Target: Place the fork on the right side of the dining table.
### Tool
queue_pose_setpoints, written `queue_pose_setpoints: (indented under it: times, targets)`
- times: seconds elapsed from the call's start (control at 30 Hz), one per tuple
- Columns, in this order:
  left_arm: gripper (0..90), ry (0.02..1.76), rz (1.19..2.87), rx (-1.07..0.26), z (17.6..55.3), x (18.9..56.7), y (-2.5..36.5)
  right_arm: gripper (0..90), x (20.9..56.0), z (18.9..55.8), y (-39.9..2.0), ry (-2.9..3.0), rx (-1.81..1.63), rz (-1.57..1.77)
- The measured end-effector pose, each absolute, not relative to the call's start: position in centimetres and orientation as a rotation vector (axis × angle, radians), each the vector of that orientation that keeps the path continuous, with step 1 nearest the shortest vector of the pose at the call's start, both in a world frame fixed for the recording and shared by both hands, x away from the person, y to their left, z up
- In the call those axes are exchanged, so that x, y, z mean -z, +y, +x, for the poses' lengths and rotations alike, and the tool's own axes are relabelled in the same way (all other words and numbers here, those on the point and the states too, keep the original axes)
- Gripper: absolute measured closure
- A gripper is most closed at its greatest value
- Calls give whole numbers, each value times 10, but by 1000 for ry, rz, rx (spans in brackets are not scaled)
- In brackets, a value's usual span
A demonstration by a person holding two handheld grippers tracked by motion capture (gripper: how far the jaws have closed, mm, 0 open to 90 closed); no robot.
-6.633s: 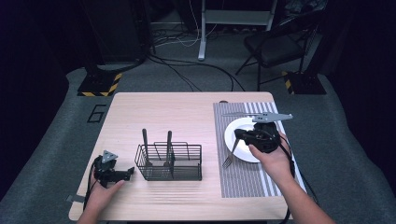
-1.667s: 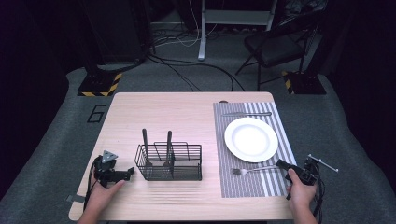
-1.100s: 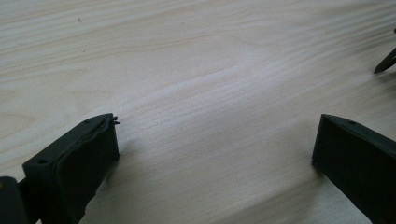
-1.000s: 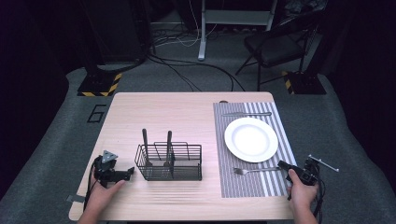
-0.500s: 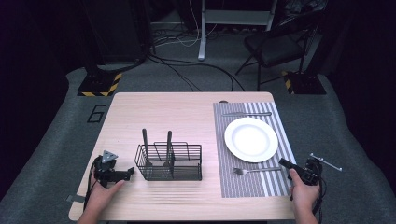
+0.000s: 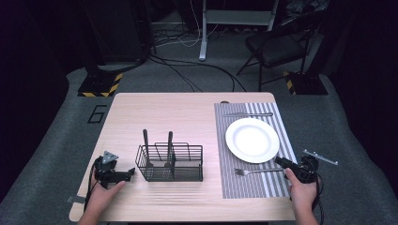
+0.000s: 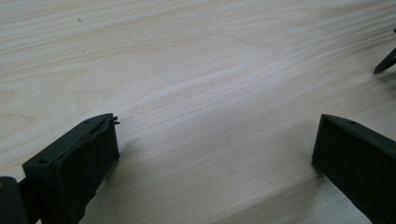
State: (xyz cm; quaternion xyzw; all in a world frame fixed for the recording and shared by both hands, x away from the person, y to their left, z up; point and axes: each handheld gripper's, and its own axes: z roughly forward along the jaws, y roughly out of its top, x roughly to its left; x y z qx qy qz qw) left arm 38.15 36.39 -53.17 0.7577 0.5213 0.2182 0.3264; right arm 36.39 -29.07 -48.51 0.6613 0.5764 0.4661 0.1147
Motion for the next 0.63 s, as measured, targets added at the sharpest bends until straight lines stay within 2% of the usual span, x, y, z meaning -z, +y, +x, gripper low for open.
queue_pose_setpoints:
  times: [0.23,0.63]
  targets:
    - [1,1366,1986,-571,381,532,364,584,475,361,-274,1764,-1343,1827]
    - [1,1366,1986,-571,382,532,364,459,474,357,-247,1975,-1395,1580]
